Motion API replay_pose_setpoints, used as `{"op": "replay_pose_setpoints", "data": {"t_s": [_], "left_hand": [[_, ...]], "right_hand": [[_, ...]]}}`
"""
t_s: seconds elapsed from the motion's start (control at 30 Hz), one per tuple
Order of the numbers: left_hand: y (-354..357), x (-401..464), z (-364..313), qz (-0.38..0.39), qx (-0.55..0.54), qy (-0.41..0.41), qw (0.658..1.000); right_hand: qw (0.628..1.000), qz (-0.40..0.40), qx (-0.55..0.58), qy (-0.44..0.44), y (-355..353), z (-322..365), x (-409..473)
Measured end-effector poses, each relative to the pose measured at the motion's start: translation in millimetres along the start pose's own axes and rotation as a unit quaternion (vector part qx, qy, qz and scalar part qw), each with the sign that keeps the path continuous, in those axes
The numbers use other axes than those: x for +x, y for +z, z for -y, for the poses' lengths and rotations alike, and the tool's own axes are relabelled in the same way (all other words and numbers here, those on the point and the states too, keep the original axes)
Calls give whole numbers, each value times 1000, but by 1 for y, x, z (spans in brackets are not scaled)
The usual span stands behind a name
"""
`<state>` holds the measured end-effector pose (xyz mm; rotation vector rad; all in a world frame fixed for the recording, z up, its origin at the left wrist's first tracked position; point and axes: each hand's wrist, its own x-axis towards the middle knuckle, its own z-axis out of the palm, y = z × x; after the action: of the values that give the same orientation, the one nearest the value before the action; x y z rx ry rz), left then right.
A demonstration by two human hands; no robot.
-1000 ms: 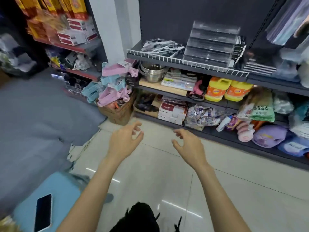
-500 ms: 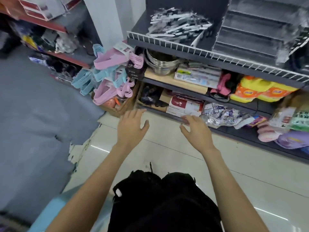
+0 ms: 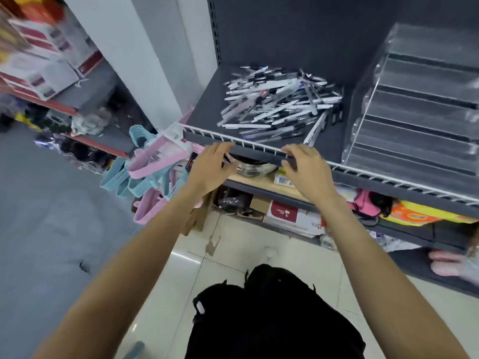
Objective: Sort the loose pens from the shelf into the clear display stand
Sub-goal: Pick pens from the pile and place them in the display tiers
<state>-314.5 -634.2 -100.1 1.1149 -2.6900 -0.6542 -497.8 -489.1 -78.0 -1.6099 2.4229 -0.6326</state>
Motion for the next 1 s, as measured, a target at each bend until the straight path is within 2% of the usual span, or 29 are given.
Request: {"op": "replay_pose_setpoints", "data": {"t_s": [0.13, 0.2, 0.3, 0.4, 0.5, 0.7, 0.83, 1.0], "left_hand": [[-3, 68, 12, -31, 21, -21, 999], [-5, 95, 24, -23, 34, -48, 998], [-7, 129, 40, 32, 83, -68, 994], [-6, 155, 46, 105, 142, -39, 983], [-1, 172, 46, 143, 157, -14, 977], [1, 191, 54, 172, 116, 39, 977], [-8, 207, 60, 176, 139, 79, 971], [-5, 214, 55, 204, 163, 69, 963]], "right_hand": [[999, 48, -9, -8, 10, -19, 58], [997, 76, -23, -9, 17, -26, 80], [994, 102, -33, -14, 27, -31, 108], [987, 141, -72, -28, 38, -29, 131], [975, 170, -136, -52, 46, -24, 148], [975, 161, -151, -25, 59, -15, 159], [978, 130, -161, -10, 64, -12, 164], [981, 74, -179, 20, 73, -7, 170]]}}
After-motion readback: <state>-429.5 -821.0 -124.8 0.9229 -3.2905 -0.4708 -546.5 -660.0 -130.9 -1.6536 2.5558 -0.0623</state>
